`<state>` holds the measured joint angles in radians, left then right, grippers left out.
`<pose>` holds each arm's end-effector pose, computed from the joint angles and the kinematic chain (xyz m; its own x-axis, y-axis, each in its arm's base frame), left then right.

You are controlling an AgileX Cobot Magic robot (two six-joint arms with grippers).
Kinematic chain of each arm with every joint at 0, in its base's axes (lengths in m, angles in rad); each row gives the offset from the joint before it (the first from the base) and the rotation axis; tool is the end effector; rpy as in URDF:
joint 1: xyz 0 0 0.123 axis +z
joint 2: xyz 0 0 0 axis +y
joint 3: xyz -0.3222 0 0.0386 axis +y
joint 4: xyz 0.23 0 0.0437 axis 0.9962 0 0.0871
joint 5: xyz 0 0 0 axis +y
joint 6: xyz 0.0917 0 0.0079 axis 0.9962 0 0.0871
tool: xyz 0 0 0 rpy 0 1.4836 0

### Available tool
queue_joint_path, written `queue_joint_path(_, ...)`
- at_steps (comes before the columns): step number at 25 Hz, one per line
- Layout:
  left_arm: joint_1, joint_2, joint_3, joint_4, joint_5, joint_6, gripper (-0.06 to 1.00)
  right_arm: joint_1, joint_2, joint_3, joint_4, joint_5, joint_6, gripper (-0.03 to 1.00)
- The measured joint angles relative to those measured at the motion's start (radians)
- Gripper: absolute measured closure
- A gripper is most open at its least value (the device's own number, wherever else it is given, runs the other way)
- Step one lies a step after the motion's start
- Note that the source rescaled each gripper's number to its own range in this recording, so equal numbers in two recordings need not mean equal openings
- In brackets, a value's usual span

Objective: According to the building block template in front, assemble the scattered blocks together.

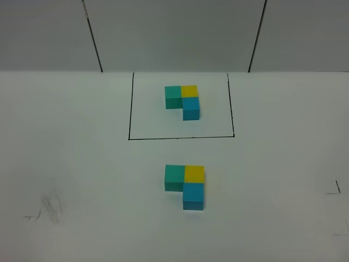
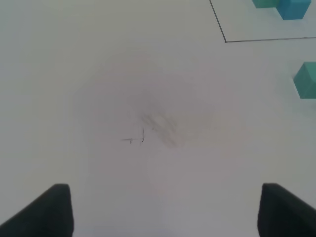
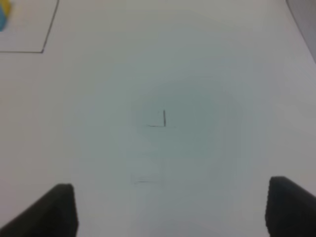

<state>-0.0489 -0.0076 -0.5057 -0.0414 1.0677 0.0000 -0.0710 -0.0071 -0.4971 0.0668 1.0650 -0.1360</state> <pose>-0.0616 -0.0003 0.2687 -0.4511 0.0021 -0.8925 0.0722 0.9968 -0.0341 -0.0599 0.0097 0.2668 -0.4536 -0.0712 -0.8883 -0.0281 0.9974 -0.0656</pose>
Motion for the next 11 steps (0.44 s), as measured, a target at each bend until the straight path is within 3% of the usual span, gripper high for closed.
queue_joint_path(4,0.0,0.0,0.0,0.0,0.0,0.0,0.29,0.077,0.0,0.0,0.004,0.0,0.0,0.29)
queue_joint_path(11,0.0,0.0,0.0,0.0,0.0,0.0,0.29,0.084,0.0,0.0,0.008,0.0,0.0,0.29)
